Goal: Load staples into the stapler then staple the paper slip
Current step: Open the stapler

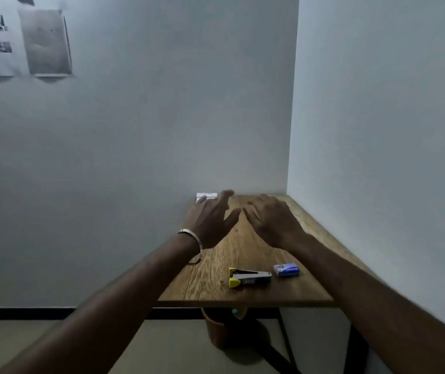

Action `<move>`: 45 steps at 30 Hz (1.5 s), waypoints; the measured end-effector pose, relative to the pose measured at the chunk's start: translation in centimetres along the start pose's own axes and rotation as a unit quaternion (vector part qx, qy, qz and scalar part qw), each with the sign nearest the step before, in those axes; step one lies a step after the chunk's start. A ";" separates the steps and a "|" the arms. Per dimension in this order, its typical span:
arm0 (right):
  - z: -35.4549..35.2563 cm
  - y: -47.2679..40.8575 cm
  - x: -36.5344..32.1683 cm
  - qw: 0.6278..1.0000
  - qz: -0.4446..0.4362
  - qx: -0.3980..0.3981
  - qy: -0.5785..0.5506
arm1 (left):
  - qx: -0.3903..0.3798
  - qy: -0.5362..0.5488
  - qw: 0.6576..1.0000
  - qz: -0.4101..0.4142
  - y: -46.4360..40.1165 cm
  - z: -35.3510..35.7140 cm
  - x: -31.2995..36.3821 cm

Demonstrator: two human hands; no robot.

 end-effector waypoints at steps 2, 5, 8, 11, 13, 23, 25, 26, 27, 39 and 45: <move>0.5 1.6 -0.7 1.000 -0.005 -0.018 -0.024 | -0.020 0.009 1.000 0.012 1.6 0.7 0.0; 1.8 4.6 -1.7 0.996 -0.009 -0.072 -0.045 | -0.064 -0.005 0.998 0.008 4.4 2.6 -0.2; 2.8 7.0 -2.1 0.988 -0.008 -0.137 -0.065 | -0.103 0.000 0.995 -0.009 6.2 3.9 -0.5; 3.9 8.8 -2.6 0.980 -0.026 -0.189 -0.048 | -0.169 -0.011 0.985 -0.019 8.1 5.1 -0.4; 4.4 9.5 -2.9 0.977 -0.033 -0.200 -0.059 | -0.206 0.003 0.978 -0.021 9.1 5.8 -0.3; 5.0 10.0 -2.3 0.984 -0.043 -0.113 -0.134 | -0.201 0.058 0.978 -0.002 9.2 6.9 -0.5; 4.8 9.7 -1.9 0.983 -0.026 -0.092 -0.159 | -0.197 0.077 0.977 -0.010 8.8 7.1 -0.9; 4.7 9.5 -1.9 0.982 -0.020 -0.083 -0.170 | -0.196 0.085 0.977 -0.014 8.6 7.1 -1.1; 4.7 9.3 -1.8 0.981 -0.017 -0.076 -0.177 | -0.197 0.094 0.976 -0.018 8.5 7.2 -1.2; 4.9 8.2 -1.8 0.972 0.069 0.047 -0.221 | -0.159 0.319 0.905 -0.234 8.0 8.1 -3.3; 4.3 7.5 -2.2 0.969 0.110 0.135 -0.177 | -0.085 0.352 0.901 -0.239 7.8 7.6 -1.6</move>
Point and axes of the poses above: each hand's wrist, its own y-axis away from the middle knuckle, its own z-axis out of the palm, x = y × z, the point moved 6 cm from there along -y, towards the middle knuckle, and after that the axes turned 12 degrees about -z, right-handed, at the moved point
